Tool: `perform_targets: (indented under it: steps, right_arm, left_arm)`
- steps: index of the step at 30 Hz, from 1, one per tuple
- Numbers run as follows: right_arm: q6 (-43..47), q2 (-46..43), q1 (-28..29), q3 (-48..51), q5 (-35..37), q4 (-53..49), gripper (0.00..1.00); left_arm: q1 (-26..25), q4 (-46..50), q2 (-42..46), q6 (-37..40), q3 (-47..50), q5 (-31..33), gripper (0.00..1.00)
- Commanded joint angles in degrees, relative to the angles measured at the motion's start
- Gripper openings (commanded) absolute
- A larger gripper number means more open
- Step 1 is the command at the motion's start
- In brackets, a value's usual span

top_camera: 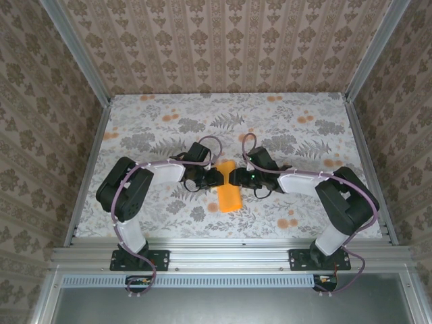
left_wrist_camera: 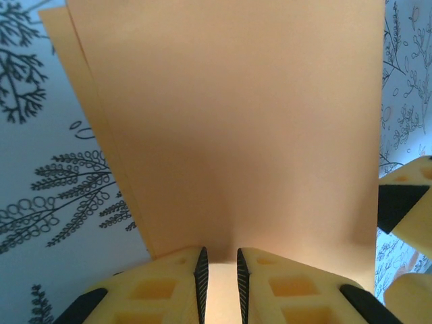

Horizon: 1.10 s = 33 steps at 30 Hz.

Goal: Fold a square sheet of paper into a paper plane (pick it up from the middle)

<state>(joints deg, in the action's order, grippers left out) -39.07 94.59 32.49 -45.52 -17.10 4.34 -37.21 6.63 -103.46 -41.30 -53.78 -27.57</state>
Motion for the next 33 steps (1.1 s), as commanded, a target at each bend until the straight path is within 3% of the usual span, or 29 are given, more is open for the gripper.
perform_targets:
  steps: [1,5,18,33]
  right_arm:
    - [4.25,2.21,-0.15,-3.38,0.76,-5.82,0.53]
    - [8.31,4.24,-0.19,-6.54,2.6,-9.88,0.53]
    - [15.0,7.87,-0.41,-10.82,1.28,-15.31,0.37]
    - [19.09,8.14,-0.42,-10.85,-0.91,-17.1,0.35]
  left_arm:
    - [-0.41,2.01,-0.88,1.55,-1.3,0.5,0.23]
    - [-0.45,2.57,-0.69,1.97,-1.83,-0.16,0.24]
    - [-0.27,3.82,0.91,2.21,-3.65,-1.28,0.27]
    - [3.08,13.2,9.78,5.17,-4.68,1.46,0.34]
